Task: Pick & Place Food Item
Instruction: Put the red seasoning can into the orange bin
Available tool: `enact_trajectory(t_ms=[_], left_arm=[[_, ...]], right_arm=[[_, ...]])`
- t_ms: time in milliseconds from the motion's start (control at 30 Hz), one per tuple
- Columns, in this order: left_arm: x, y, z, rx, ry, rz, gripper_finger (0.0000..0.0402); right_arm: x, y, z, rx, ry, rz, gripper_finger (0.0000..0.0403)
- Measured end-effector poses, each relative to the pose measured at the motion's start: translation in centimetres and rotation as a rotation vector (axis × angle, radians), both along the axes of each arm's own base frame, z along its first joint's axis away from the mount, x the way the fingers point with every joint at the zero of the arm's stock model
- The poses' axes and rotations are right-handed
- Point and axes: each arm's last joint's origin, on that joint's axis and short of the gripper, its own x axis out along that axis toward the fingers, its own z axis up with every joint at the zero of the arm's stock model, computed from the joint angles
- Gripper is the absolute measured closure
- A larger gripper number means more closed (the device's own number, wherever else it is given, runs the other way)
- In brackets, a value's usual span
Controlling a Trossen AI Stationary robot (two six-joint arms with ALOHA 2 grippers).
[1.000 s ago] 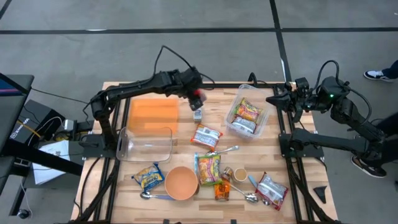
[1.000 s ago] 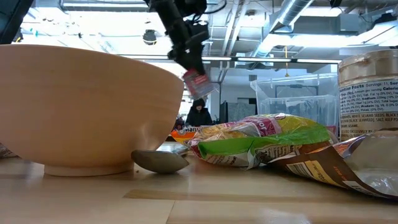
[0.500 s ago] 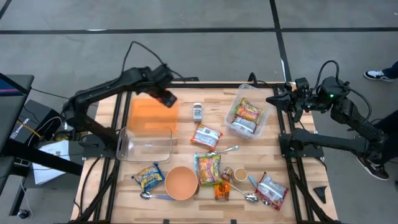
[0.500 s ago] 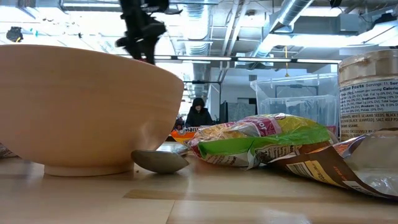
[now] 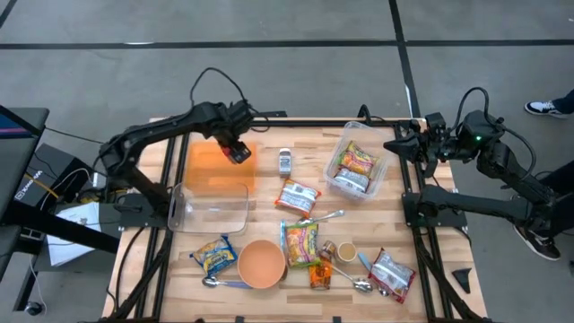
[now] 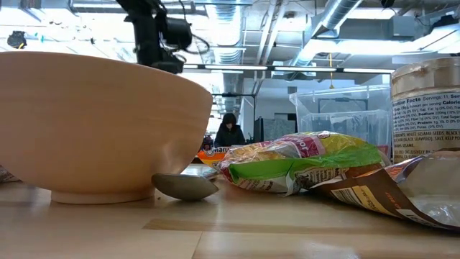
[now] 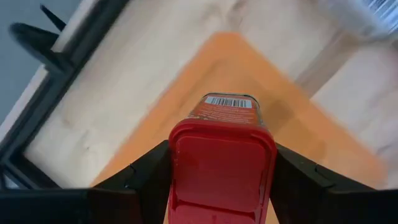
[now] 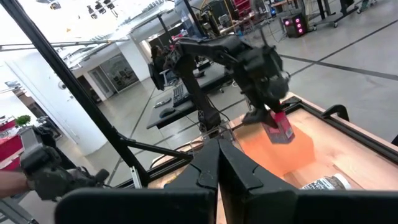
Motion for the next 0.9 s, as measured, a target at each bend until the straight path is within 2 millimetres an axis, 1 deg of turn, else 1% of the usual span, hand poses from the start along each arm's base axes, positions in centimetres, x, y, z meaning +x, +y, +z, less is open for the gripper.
enact_trajectory(t_ms=[167,233,400,500,900], left_arm=[[1.1,0.6,-2.4,-0.026,0.118,-0.147,0.0195],[1.3,0.7,-3.0,-0.019,0.164,-0.211,0.0195],[2.2,0.2,-3.5,0.034,0.244,-0.400,0.0195],[2.6,-0.1,-3.6,0.059,0.266,-0.475,0.0195],[2.6,0.8,-3.5,0.081,0.242,-0.501,0.0195]], right_arm=[[0.0,0.0,0.0,-0.001,0.000,0.000,0.0403],[0.0,0.0,0.0,-0.001,-0.001,0.000,0.0403],[0.0,0.0,0.0,-0.001,-0.001,-0.001,0.0403],[0.0,0.0,0.0,-0.001,-0.001,-0.001,0.0403],[0.0,0.0,0.0,-0.001,-0.001,-0.001,0.0403]])
